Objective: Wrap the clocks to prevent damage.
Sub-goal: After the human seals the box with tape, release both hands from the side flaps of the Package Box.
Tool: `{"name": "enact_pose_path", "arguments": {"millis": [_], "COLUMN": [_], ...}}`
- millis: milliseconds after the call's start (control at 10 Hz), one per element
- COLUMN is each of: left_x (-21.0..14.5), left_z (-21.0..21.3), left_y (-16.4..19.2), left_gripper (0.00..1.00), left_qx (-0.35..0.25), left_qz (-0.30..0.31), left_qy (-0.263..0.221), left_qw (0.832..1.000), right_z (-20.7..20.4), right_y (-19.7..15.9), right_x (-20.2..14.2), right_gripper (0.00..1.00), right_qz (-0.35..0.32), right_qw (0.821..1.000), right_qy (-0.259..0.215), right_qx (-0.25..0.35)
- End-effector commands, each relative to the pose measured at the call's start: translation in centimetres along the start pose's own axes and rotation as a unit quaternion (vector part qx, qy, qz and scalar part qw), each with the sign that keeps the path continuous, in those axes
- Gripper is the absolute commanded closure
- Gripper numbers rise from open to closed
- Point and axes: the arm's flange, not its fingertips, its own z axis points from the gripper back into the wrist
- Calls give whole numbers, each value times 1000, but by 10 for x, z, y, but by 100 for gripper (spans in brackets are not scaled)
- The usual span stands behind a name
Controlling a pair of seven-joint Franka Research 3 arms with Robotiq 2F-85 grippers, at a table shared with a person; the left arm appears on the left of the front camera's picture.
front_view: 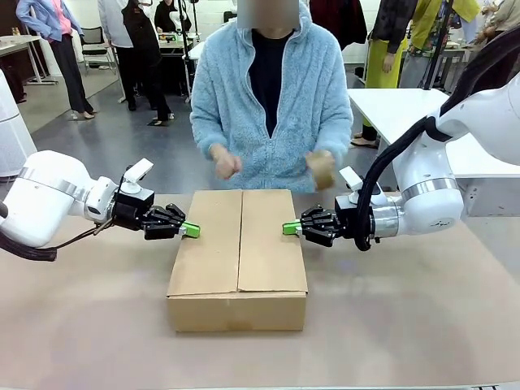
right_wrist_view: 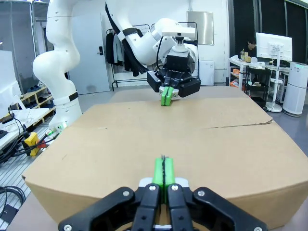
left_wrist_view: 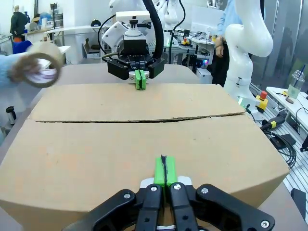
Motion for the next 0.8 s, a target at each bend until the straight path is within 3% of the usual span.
{"name": "enact_pose_path", "arguments": {"millis": [0, 700], "left_x": [-3, -3], "left_z": [-1, -1], "left_y": [1, 1], "left_gripper": [100, 100], "left_qx": [5, 5], "left_qz": [4, 4], "left_qy": [-3, -3], "left_qw": [1000, 1000], "right_z": [-1, -1], "right_y": [1, 1], "right_x": [-4, -4], "right_gripper": [99, 99], "right_qz": [-5, -5], "right_qw": [1000, 1000], "right_qy": [0, 0], "right_qx": [-8, -8]}}
